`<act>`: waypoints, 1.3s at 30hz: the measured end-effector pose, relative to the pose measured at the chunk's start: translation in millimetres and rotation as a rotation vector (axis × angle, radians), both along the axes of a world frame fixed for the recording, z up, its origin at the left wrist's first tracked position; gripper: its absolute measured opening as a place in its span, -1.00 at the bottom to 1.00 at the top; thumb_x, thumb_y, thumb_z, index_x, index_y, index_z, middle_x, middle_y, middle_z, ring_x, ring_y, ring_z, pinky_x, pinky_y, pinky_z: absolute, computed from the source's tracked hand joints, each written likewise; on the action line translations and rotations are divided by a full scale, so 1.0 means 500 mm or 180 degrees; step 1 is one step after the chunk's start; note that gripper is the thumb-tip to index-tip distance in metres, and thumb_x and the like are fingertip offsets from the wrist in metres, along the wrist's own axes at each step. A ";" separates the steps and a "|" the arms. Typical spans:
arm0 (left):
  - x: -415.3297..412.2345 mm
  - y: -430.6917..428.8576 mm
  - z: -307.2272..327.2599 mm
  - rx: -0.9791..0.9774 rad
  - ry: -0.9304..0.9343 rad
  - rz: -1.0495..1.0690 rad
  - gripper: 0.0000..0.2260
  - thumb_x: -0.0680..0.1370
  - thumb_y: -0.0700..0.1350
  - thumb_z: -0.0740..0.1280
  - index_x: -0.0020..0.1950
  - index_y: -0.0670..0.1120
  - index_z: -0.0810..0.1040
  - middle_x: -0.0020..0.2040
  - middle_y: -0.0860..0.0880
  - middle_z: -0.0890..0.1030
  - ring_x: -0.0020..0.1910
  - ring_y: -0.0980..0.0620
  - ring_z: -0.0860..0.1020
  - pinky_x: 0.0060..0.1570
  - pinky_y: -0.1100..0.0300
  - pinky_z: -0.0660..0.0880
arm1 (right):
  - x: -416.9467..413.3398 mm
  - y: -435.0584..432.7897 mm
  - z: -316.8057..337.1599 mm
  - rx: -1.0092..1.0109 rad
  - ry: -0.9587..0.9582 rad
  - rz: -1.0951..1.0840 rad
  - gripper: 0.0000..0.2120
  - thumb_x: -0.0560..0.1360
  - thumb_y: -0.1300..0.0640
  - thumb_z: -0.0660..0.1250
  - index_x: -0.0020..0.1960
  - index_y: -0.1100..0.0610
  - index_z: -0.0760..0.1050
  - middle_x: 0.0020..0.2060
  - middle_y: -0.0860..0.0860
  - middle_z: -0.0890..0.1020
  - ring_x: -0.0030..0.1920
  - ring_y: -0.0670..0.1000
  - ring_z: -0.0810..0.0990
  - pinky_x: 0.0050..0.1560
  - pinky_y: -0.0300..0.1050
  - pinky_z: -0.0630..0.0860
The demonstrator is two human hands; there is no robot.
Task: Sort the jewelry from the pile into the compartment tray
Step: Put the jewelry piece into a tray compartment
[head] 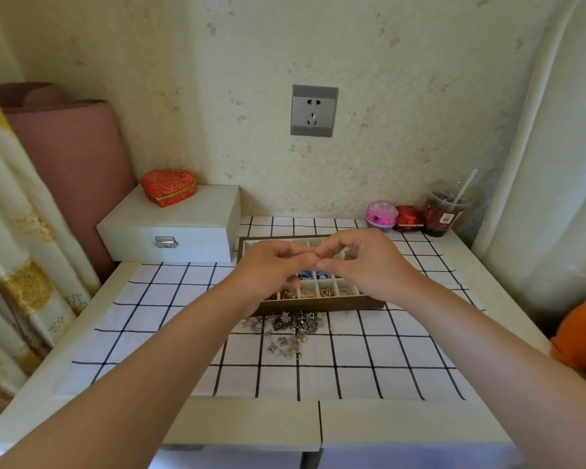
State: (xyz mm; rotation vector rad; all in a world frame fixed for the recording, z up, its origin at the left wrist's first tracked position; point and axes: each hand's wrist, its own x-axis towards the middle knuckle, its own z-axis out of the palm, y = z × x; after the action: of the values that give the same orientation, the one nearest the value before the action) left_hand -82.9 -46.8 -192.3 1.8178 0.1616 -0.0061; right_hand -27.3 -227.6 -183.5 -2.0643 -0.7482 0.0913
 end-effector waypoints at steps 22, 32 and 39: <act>0.047 0.116 0.006 -0.0119 -0.0178 0.0470 -0.80 0.59 0.11 0.32 0.03 0.03 0.67 -0.13 0.07 0.73 -0.36 0.13 0.54 -0.35 0.30 0.41 | 0.082 0.147 0.001 0.0273 -0.0284 -0.0015 -0.95 0.50 0.13 0.48 -0.06 0.06 0.72 -0.17 -0.06 0.72 -0.43 -0.24 0.55 -0.34 -0.32 0.46; 0.056 0.160 -0.092 0.2909 -0.0506 -0.0338 -0.62 0.59 0.10 0.29 0.40 0.09 0.47 0.43 0.01 0.42 0.43 0.01 0.26 0.40 -0.02 0.29 | 0.138 0.170 -0.065 -0.1971 -0.0774 -0.0305 -0.87 0.55 0.06 0.36 -0.12 -0.05 0.67 -0.20 -0.17 0.67 -0.15 -0.09 0.64 -0.04 -0.03 0.61; 0.060 0.155 -0.112 0.2918 -0.0305 -0.0631 -0.50 0.60 0.14 0.25 0.53 0.10 0.29 0.55 -0.02 0.21 0.53 -0.01 0.09 0.48 -0.07 0.18 | 0.139 0.204 -0.055 -0.2613 -0.1028 -0.0090 -0.84 0.57 0.01 0.31 -0.12 -0.05 0.65 -0.20 -0.10 0.68 -0.18 -0.03 0.63 -0.17 -0.10 0.57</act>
State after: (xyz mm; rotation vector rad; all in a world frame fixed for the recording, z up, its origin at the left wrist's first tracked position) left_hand -52.8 30.5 -248.5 2.7363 -0.1113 0.0181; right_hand 42.2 -125.6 -210.8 -2.9162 -0.9828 0.0522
